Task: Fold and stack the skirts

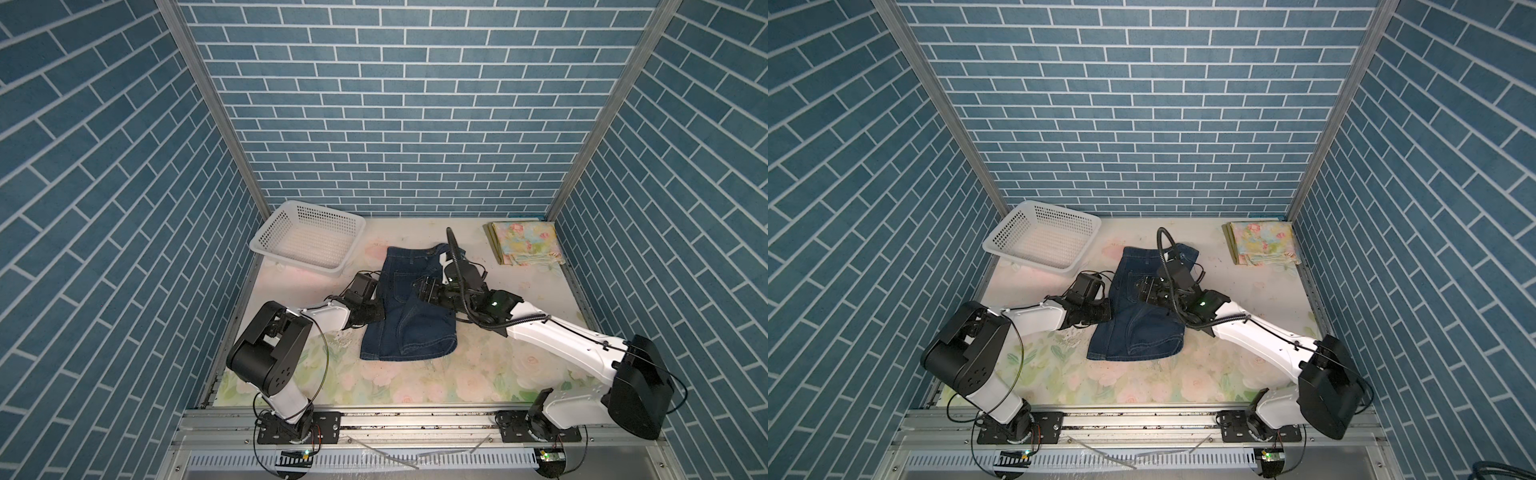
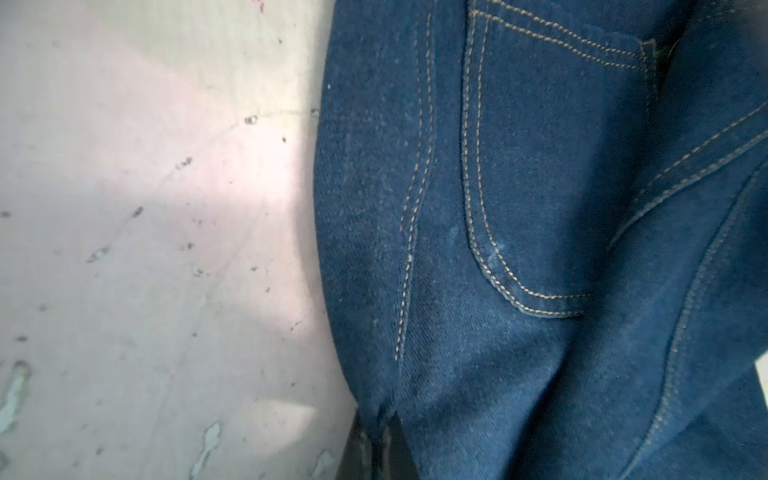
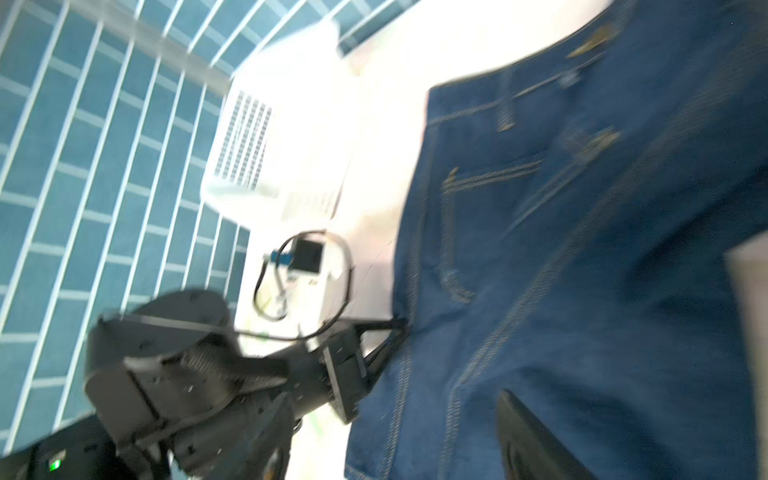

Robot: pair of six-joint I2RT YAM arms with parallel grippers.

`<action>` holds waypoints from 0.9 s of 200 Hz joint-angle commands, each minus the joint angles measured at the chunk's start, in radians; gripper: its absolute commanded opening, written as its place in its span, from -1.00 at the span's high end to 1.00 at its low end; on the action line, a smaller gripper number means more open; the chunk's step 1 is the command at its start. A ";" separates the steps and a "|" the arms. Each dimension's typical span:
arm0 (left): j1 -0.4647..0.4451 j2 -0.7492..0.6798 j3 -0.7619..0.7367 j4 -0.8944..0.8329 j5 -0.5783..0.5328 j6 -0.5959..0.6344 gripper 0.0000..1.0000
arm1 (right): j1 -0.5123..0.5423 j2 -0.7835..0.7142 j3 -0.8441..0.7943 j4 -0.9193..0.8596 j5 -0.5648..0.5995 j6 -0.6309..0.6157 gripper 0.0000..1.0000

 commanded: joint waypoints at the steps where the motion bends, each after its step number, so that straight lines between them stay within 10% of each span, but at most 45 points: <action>1: -0.008 0.007 -0.026 0.021 0.031 -0.026 1.00 | -0.077 -0.055 -0.044 -0.116 0.056 -0.065 -0.54; 85: -0.339 0.224 0.129 0.092 0.034 -0.112 1.00 | -0.459 -0.036 -0.039 -0.187 -0.099 -0.260 -0.75; 137: -0.410 0.215 0.130 0.156 0.198 -0.058 -0.14 | -0.529 0.256 0.145 -0.094 -0.277 -0.490 -0.84; 180: -0.301 0.055 -0.022 0.145 0.212 -0.032 -0.31 | -0.527 0.495 0.372 -0.088 -0.255 -0.632 -0.82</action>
